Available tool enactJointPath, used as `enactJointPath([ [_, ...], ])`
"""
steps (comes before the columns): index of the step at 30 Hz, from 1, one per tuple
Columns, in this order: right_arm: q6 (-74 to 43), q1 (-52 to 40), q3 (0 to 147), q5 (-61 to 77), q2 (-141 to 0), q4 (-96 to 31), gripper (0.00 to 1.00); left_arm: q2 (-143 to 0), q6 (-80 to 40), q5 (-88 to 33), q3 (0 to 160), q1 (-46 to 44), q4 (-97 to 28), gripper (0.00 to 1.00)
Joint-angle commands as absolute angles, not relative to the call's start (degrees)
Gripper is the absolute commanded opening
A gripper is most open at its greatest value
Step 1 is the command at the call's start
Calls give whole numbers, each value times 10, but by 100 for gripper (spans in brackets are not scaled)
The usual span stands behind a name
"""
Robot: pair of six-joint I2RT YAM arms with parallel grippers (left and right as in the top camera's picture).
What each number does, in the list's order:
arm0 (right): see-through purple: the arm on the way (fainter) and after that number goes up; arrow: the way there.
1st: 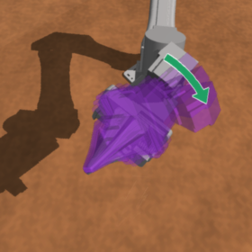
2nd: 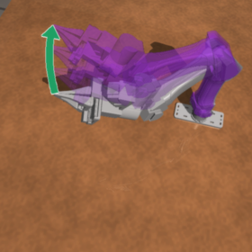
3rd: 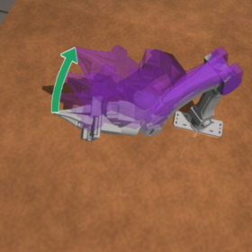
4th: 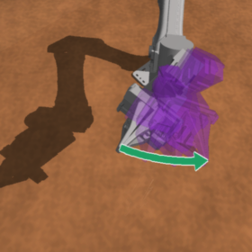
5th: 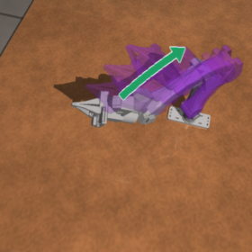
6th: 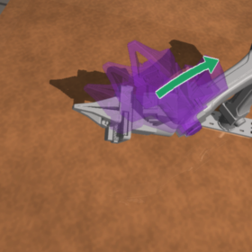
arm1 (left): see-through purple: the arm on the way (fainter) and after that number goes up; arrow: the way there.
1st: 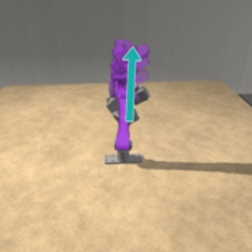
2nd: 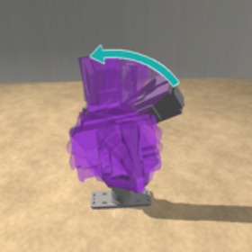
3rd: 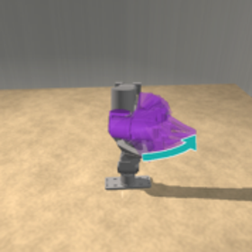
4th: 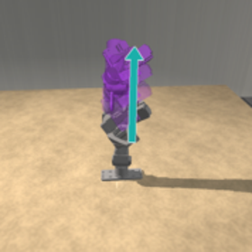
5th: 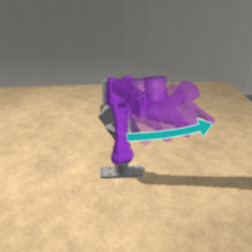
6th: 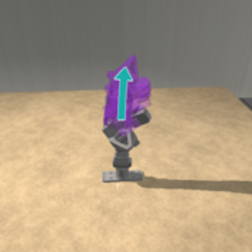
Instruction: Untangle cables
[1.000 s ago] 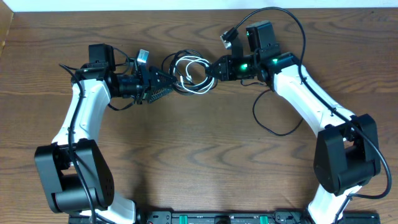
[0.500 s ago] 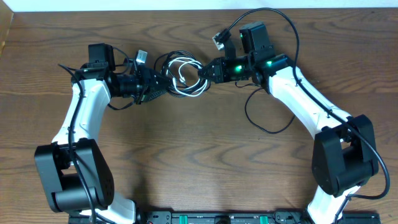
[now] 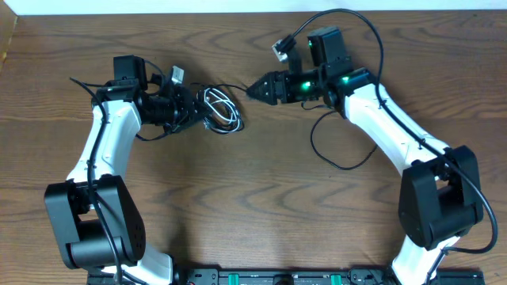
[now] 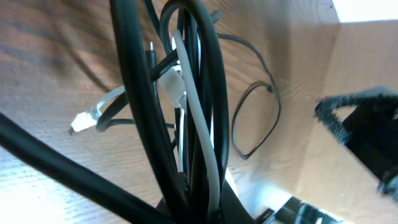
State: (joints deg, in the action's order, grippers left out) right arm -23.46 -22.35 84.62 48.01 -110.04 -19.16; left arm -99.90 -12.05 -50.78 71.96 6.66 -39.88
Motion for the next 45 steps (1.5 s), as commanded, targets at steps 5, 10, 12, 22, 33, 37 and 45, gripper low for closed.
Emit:
enactJointPath([
  [5,-230,-206,853,482,-1097,-209,64,-1003,96,-640,726,69,-400,8],
  [10,-233,-217,853,484,-1097,-267,57,-1003,156,-658,726,66,-401,8],
  [12,-260,-233,853,484,-1097,-298,54,-1003,156,-658,726,61,-400,8],
  [22,-446,-328,853,424,-1097,-246,45,-1003,156,-658,726,34,-385,8],
  [33,-415,-328,853,363,-1097,-234,18,-1003,156,-663,726,34,-385,8],
  [37,-292,-327,853,363,-1097,-244,13,-1003,152,-673,726,34,-385,8],
  [45,-218,-256,853,558,-1096,-190,1,-1003,116,-590,726,34,-384,8],
])
